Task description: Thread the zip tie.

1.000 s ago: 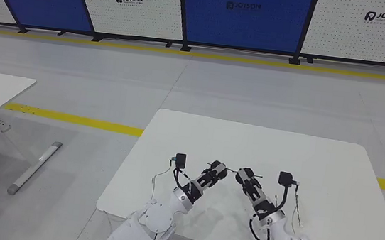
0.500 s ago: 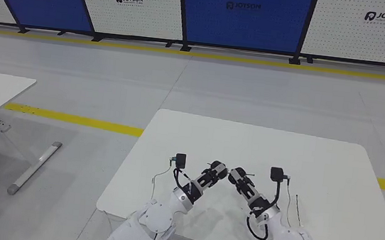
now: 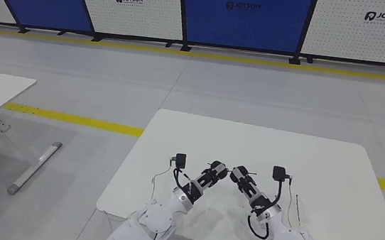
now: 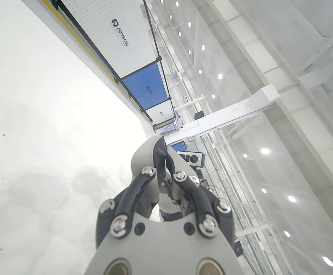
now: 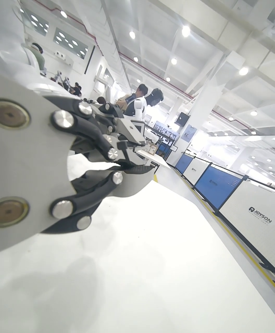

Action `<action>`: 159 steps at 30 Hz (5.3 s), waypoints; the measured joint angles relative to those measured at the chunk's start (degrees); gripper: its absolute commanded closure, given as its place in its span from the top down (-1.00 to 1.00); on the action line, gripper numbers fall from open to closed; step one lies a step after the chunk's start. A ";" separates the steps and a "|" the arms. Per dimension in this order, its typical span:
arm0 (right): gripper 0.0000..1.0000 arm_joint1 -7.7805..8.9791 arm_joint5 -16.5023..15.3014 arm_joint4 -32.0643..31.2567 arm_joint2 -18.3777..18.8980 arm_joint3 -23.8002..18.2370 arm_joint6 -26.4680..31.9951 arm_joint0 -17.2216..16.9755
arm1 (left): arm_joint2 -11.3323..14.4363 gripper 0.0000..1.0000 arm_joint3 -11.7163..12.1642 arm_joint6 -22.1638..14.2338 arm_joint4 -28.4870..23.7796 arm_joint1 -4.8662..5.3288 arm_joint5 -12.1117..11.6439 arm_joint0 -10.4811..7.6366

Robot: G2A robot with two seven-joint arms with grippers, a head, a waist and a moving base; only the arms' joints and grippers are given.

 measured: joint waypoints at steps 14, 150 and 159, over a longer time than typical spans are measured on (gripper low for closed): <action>-1.00 0.43 0.00 0.14 0.85 -0.22 0.72 -0.32 | 0.00 -1.00 0.00 0.00 0.00 0.00 0.00 0.00; -0.10 1.13 0.00 -0.13 2.04 -1.53 2.44 -1.13 | 3.29 -1.00 0.88 0.64 3.57 1.19 2.76 -1.25; -1.00 1.46 0.00 -0.23 2.77 -2.65 1.70 -2.14 | 3.53 -1.00 0.65 0.78 3.57 1.22 2.70 -1.38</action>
